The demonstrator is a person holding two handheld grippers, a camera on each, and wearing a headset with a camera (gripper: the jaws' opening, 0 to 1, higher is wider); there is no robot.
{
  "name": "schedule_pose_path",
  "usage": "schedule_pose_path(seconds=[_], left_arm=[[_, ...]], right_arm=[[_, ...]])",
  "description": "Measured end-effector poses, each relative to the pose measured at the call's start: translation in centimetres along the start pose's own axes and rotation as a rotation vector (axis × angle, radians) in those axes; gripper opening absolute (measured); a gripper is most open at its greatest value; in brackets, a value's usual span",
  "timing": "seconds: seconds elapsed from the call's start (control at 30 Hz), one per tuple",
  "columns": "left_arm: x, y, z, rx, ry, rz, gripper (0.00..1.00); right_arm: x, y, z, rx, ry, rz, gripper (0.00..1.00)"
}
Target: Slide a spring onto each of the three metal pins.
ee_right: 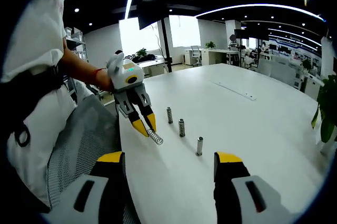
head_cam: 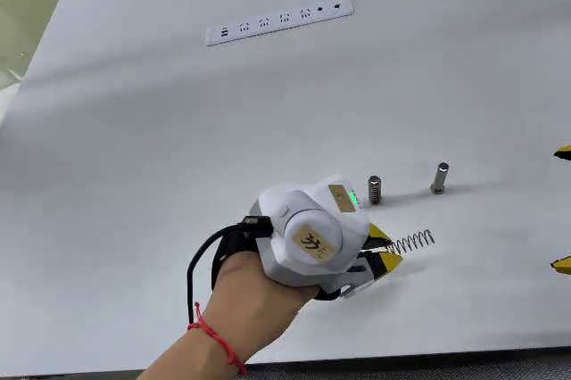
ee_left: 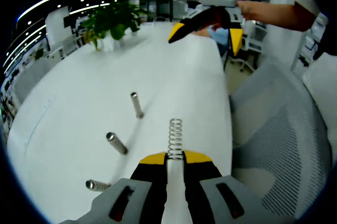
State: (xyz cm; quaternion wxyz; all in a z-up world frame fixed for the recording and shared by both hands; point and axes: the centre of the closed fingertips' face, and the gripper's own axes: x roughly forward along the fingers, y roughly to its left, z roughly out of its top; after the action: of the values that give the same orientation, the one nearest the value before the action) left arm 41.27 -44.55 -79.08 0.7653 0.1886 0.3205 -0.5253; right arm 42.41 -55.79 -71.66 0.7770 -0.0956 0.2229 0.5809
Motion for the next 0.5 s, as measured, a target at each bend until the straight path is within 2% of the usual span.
schedule_pose_path(seconds=[0.13, 0.27, 0.37, 0.5], left_arm=[[-0.9, 0.0, 1.3, -0.006, -0.052, 0.004, 0.11], [-2.0, -0.2, 3.0, -0.01, -0.121, 0.002, 0.11], [-2.8, -0.6, 4.2, -0.007, -0.178, -0.01, 0.11], [-3.9, -1.2, 5.4, 0.014, -0.232, -0.022, 0.11]], right_arm=[[0.6, 0.6, 1.6, 0.017, -0.022, 0.031, 0.63], [1.4, 1.2, 3.2, 0.02, -0.043, 0.063, 0.56], [2.0, 1.9, 4.3, 0.022, -0.054, 0.092, 0.49], [2.9, 2.4, 5.5, 0.02, -0.057, 0.122, 0.39]])
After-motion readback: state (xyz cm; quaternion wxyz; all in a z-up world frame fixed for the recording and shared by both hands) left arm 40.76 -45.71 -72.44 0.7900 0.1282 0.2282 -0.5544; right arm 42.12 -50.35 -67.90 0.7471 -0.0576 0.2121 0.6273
